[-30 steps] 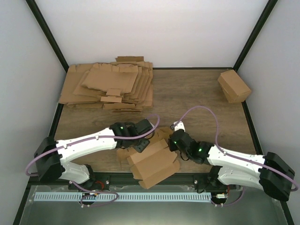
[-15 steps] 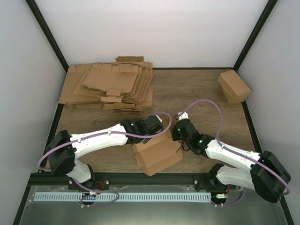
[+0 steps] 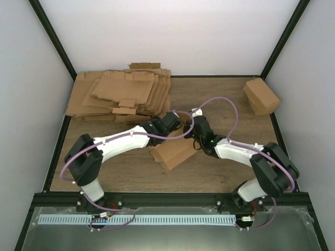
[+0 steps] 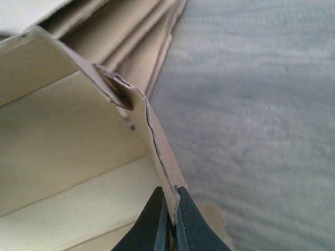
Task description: Fold the paper box
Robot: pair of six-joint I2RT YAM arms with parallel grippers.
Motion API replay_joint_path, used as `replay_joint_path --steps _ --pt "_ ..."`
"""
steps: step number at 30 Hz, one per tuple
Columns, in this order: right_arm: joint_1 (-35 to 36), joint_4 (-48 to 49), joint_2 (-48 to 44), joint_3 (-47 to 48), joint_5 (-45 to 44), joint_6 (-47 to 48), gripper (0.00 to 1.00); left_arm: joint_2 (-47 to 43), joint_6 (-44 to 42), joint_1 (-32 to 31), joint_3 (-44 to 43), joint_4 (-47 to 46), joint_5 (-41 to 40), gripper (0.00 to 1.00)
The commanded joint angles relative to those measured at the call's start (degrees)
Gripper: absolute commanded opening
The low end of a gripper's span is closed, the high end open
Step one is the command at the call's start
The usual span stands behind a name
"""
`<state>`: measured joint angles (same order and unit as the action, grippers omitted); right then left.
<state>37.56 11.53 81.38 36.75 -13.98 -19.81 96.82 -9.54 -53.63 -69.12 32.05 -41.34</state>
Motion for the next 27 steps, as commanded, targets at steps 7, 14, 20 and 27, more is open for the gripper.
replay_joint_path --steps 7,14,20,27 --pt "-2.14 6.91 10.19 11.02 3.64 1.50 0.01 7.72 -4.77 2.97 -4.25 -8.45 -6.59 0.04" --pt "-2.14 4.49 12.32 10.60 6.33 -0.13 0.01 11.43 -3.14 0.24 -1.87 -12.44 -12.77 0.04" --pt "-4.41 7.02 13.87 6.56 9.09 -2.74 0.01 11.33 -4.84 -0.86 1.18 -15.27 -15.26 0.04" --pt "-6.45 11.49 13.48 3.33 12.81 -0.60 0.01 12.13 -7.08 -2.17 2.32 -17.10 -18.89 0.04"
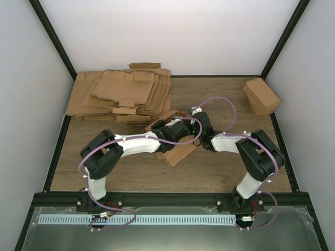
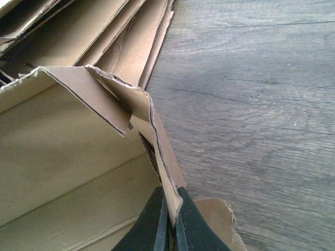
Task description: Fold the paper box
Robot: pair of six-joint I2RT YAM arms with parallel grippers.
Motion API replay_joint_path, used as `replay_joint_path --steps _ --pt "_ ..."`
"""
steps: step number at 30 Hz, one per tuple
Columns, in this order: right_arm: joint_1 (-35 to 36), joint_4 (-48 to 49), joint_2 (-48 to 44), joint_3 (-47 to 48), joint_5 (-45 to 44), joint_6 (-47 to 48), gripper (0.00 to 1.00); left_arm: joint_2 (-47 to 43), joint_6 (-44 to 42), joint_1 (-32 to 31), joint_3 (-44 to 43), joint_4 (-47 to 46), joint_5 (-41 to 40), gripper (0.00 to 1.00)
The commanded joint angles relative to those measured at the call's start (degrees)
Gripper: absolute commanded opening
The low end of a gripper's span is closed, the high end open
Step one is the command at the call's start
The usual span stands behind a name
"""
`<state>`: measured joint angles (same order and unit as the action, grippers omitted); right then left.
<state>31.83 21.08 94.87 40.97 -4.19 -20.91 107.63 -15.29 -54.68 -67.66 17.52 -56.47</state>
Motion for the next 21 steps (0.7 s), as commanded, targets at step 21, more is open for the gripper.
replay_joint_path --steps 21 --pt "-7.56 12.17 1.80 -4.87 32.53 4.80 0.32 3.72 -5.70 -3.79 3.91 -6.01 -5.31 0.04"
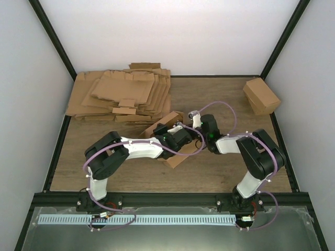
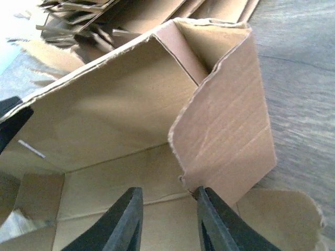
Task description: Fold the paper box
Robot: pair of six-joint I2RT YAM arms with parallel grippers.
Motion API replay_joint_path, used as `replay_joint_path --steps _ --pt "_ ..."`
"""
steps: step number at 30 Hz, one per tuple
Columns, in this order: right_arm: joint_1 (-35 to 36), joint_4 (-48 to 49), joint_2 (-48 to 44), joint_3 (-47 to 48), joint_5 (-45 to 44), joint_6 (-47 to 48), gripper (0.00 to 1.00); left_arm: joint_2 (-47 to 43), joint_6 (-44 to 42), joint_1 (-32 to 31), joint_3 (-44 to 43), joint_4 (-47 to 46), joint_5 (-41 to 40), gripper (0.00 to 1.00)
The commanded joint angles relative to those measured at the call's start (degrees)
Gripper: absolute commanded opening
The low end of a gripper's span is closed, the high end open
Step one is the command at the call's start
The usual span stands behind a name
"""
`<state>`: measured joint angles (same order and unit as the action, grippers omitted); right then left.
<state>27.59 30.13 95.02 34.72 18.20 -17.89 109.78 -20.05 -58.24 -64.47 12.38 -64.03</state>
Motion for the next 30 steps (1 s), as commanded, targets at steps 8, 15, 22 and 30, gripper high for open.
replay_joint_path --steps 8,15,22,30 --pt "-10.26 7.48 2.56 -0.04 24.33 1.10 0.39 1.39 -1.25 -0.23 0.22 -0.74 3.57 0.04" --pt "-13.30 7.69 -2.87 -2.63 24.72 1.29 0.41 1.67 -1.11 -0.18 0.49 -0.53 3.15 0.04" --pt "-17.53 8.24 -3.00 -0.48 25.74 0.87 0.42 1.32 -1.11 -0.12 0.34 -0.52 3.25 0.04" --pt "-23.61 2.70 11.44 13.86 32.38 -0.23 0.42 1.30 -1.10 -0.10 0.25 -0.46 3.32 0.04"
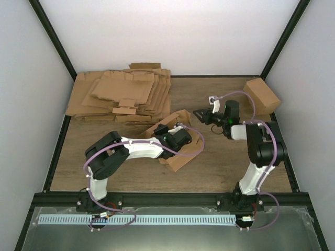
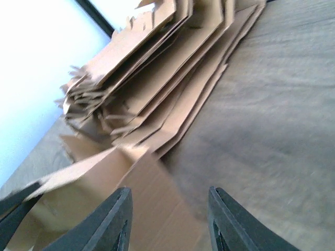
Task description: Fold the paper box
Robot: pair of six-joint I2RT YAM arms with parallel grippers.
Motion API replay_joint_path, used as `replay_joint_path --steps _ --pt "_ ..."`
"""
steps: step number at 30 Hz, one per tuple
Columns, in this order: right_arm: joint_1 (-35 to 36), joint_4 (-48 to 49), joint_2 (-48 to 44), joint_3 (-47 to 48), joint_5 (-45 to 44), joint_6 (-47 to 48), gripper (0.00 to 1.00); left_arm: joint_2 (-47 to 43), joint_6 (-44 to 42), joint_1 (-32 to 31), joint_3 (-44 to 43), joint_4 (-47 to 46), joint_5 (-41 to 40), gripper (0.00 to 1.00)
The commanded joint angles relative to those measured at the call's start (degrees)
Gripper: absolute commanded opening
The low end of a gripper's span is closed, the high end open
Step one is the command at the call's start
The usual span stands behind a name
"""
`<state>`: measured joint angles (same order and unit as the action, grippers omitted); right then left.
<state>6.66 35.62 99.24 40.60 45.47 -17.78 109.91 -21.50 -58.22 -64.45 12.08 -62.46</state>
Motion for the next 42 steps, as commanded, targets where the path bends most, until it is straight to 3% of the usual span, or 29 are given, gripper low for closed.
replay_joint_path --steps 1,10,15,22,31,42 --pt "-2.89 -3.90 9.48 10.11 6.61 -0.18 0.42 1.23 0.32 -0.15 0.16 -0.07 1.65 0.04" --pt "-1.91 -19.44 24.77 30.17 21.44 6.51 0.44 1.36 0.18 -0.16 -0.13 -0.08 1.13 0.04" --pt "-0.68 -21.88 27.34 32.18 32.18 10.26 0.50 1.66 -0.03 -0.16 -0.41 -0.05 0.93 0.04" --pt "3.02 -36.85 27.85 35.85 37.99 26.95 0.51 1.93 0.27 -0.16 -0.55 0.38 0.61 0.04" --pt "4.37 -37.93 24.43 31.62 33.62 29.95 0.59 0.33 0.84 -0.23 -0.68 0.58 1.23 0.04" --pt "6.74 -18.58 15.06 16.83 19.26 20.97 0.61 -0.14 1.22 -0.66 -0.68 0.62 1.74 0.04"
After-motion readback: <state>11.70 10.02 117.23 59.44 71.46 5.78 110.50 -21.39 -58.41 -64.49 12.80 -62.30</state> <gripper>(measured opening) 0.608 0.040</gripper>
